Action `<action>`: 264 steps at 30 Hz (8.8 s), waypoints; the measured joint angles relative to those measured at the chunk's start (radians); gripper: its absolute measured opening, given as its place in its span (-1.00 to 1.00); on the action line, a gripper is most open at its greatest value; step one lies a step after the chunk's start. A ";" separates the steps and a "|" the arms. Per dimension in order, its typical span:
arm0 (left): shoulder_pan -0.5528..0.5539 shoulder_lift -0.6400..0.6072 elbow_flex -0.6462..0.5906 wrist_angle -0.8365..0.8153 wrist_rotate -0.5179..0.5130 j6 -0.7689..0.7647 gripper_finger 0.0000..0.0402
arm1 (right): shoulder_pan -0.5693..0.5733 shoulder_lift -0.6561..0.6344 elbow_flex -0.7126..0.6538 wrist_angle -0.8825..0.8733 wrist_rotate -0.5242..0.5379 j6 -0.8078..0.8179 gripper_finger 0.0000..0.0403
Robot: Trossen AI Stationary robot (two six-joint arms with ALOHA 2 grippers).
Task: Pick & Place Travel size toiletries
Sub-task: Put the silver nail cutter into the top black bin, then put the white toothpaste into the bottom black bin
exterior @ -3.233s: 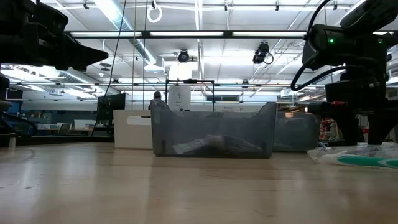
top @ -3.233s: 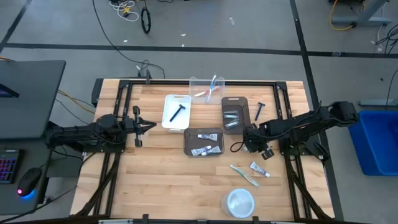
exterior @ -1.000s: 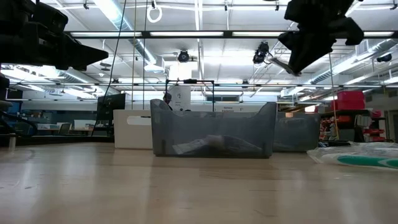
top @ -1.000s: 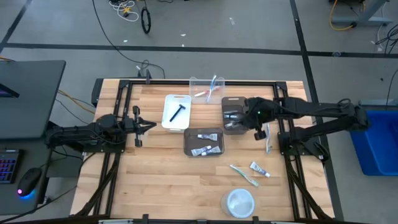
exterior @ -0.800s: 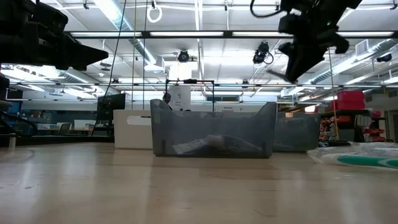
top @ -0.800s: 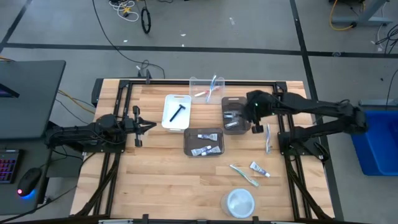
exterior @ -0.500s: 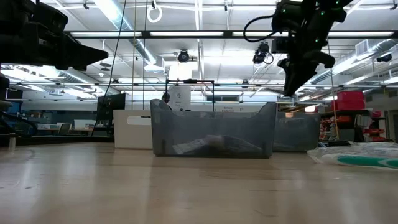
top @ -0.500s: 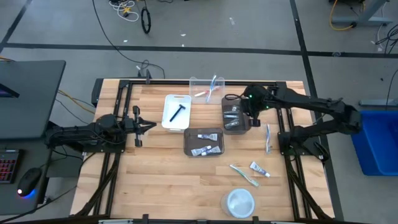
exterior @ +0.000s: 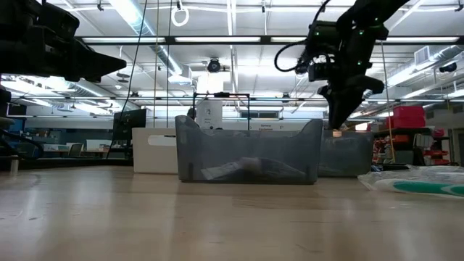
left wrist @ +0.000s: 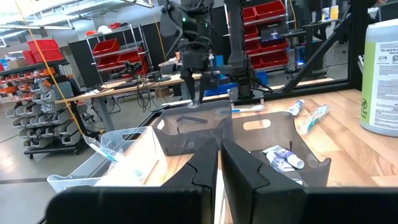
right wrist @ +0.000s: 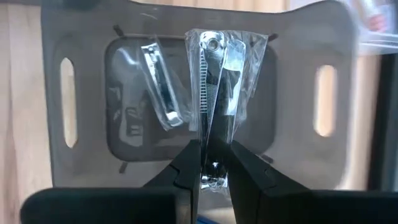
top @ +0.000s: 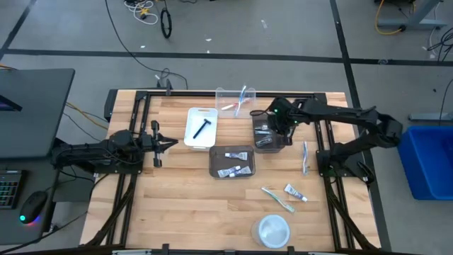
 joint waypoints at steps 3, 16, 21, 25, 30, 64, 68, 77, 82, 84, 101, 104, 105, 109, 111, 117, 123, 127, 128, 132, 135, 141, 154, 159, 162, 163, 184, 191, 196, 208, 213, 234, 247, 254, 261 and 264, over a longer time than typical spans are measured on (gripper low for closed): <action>0.000 0.000 0.000 0.000 0.000 0.000 -0.86 | 0.000 0.042 0.000 0.006 -0.023 0.011 -0.70; 0.000 0.000 0.000 0.000 0.000 0.000 -0.86 | 0.000 0.132 0.000 0.043 -0.023 0.051 -0.64; 0.000 0.000 0.000 0.000 0.000 0.000 -0.86 | 0.000 0.132 0.000 0.061 -0.024 0.075 -0.50; 0.000 0.000 0.000 0.000 0.000 0.000 -0.86 | 0.000 0.132 0.000 0.061 -0.026 0.078 -0.30; 0.000 0.000 0.000 0.000 0.000 0.000 -0.86 | 0.000 0.132 0.000 0.061 -0.025 0.079 -0.06; 0.000 0.000 0.000 0.000 0.000 0.000 -0.86 | 0.036 -0.194 0.000 -0.056 -0.021 0.098 0.08; 0.000 0.000 0.000 0.000 0.000 0.000 -0.86 | 0.075 -0.207 0.000 -0.057 -0.023 0.125 0.06; 0.000 0.000 0.000 0.000 0.000 0.000 -0.86 | 0.223 -0.207 0.000 -0.059 -0.023 0.186 0.04; 0.000 0.000 0.000 0.000 0.000 0.000 -0.86 | 0.329 -0.207 0.000 -0.059 -0.024 0.237 0.08; 0.000 0.000 0.000 0.000 0.000 0.000 -0.86 | 0.370 -0.207 0.000 -0.059 -0.024 0.255 0.09; 0.000 0.000 0.000 0.000 0.000 0.000 -0.86 | 0.727 -0.208 -0.025 -0.060 -0.025 0.429 0.09; 0.000 0.000 0.000 0.000 0.000 0.000 -0.86 | 0.779 -0.208 -0.056 -0.059 -0.018 0.520 0.08; 0.000 0.000 0.000 0.000 0.000 0.000 -0.86 | 0.797 -0.208 -0.066 -0.059 -0.001 0.566 0.08; 0.000 0.000 0.000 0.000 0.000 0.000 -0.86 | 0.851 -0.208 -0.108 -0.060 0.053 0.732 0.13; 0.000 0.000 0.000 0.000 0.000 0.000 -0.86 | 0.869 -0.208 -0.127 -0.062 0.054 0.810 0.17; 0.000 0.000 0.000 0.000 0.000 0.000 -0.86 | 0.926 -0.207 -0.175 -0.065 0.049 1.014 0.35; 0.000 0.000 0.000 0.000 0.000 0.000 -0.86 | 0.982 -0.183 -0.196 -0.075 0.027 1.138 0.55; 0.000 0.000 0.000 0.000 0.000 0.000 -0.86 | 1.001 -0.140 -0.196 -0.075 0.013 1.202 0.62; 0.000 0.000 0.000 0.000 0.000 0.000 -0.86 | 1.001 -0.128 -0.196 -0.074 0.005 1.210 0.63; 0.000 0.000 0.000 0.000 0.000 0.000 -0.86 | 1.001 -0.070 -0.196 -0.073 -0.016 1.253 0.64; 0.000 0.000 0.000 0.000 0.000 0.000 -0.86 | 1.004 -0.027 -0.196 -0.068 -0.026 1.290 0.63; 0.000 0.000 0.000 0.000 0.000 0.000 -0.86 | 1.019 0.036 -0.196 -0.041 -0.030 1.336 0.61; 0.000 0.000 0.000 0.000 0.000 0.000 -0.86 | 1.026 0.155 -0.193 -0.020 -0.052 1.415 0.58; 0.000 0.000 0.000 0.000 0.000 0.000 -0.86 | 1.026 0.190 -0.193 -0.002 -0.053 1.416 0.57; 0.000 0.000 0.000 0.000 0.000 0.000 -0.86 | 1.026 0.206 -0.190 0.009 -0.062 1.423 0.56; 0.000 0.000 0.000 0.000 0.000 0.000 -0.86 | 1.026 0.208 -0.188 0.010 -0.064 1.426 0.55; 0.000 0.000 0.000 0.000 0.000 0.000 -0.86 | 1.026 0.212 -0.189 0.028 -0.079 1.436 -0.18; 0.000 0.000 0.000 0.000 0.000 0.000 -0.86 | 1.026 0.212 -0.190 0.028 -0.079 1.431 -0.26; 0.000 0.000 0.000 0.000 0.000 0.000 -0.86 | 1.026 0.210 -0.190 0.031 -0.079 1.431 -0.30; 0.000 0.000 0.000 0.000 0.000 0.000 -0.86 | 1.016 0.209 -0.148 0.026 -0.071 1.375 -0.34; 0.000 0.000 0.000 0.000 0.000 0.000 -0.86 | 0.992 0.185 -0.148 0.016 -0.051 1.334 -0.36; 0.000 0.000 0.000 0.000 0.000 0.000 -0.86 | 0.837 -0.095 -0.068 -0.050 0.056 1.056 -0.41; 0.000 0.000 0.000 0.000 0.000 0.000 -0.86 | 0.719 -0.103 -0.005 0.206 0.162 0.648 -0.42; 0.000 0.000 0.000 0.000 0.000 0.000 -0.86 | 0.653 -0.103 -0.005 0.398 0.162 0.538 -0.43; 0.000 0.000 0.000 0.000 0.000 0.000 -0.86 | 0.607 -0.077 -0.005 0.566 0.159 0.488 -0.44; 0.000 0.000 0.000 0.000 0.000 0.000 -0.86 | 0.590 -0.046 -0.005 0.606 0.138 0.488 -0.43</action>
